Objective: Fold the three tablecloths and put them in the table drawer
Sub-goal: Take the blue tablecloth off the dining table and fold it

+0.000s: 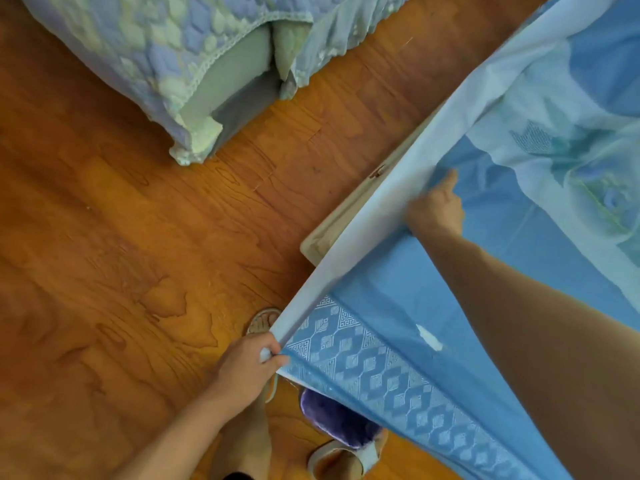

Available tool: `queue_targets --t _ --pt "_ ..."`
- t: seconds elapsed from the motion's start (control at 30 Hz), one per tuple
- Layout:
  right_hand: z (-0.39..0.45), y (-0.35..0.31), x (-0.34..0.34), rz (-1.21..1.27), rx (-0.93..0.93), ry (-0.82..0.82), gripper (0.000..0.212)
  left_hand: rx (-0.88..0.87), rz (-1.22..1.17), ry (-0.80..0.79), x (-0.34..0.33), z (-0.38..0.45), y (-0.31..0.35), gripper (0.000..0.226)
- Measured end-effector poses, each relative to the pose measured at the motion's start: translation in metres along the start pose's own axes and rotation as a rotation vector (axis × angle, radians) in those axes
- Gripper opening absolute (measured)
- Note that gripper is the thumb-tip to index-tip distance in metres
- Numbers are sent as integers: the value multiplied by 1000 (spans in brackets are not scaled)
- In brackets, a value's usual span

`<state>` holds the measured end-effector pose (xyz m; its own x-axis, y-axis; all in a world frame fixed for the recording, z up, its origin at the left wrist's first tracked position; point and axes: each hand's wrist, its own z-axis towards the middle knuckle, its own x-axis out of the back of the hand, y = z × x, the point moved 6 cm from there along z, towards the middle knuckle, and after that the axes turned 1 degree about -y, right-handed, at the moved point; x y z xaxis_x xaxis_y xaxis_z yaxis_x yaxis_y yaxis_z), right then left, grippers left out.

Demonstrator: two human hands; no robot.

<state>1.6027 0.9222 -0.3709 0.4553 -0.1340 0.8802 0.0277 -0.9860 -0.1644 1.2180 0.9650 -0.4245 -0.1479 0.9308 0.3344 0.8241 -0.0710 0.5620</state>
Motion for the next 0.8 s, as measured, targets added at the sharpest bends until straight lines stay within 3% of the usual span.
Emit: queue_targets --t 0.17,0.23,0.3,0.37,0.43,0.53,0.6,0.7,0.8 --pt "-10 -17 1 99 116 91 76 -9 -6 17 2 1 -2 21" --pt "-10 -22 -8 123 156 40 71 -45 40 17 1 1 -4 18" --pt "-9 -27 -19 28 245 -44 59 -70 68 28 3 -1 -6 17" --pt "-11 -33 -18 -136 376 -15 50 -107 63 53 9 -5 -6 25" --pt "-16 -37 -14 -294 545 40 53 -151 50 65 15 -12 0 34" --pt "-30 -37 -22 -439 766 -74 63 -226 51 116 21 -20 6 44" --pt "-40 -24 -25 -347 734 -86 65 -214 33 152 23 -27 7 42" --pt "-69 16 -16 -19 553 72 55 -190 -88 172 23 -43 17 37" --pt "-115 73 -17 199 325 91 39 -155 -311 39 21 -58 38 41"
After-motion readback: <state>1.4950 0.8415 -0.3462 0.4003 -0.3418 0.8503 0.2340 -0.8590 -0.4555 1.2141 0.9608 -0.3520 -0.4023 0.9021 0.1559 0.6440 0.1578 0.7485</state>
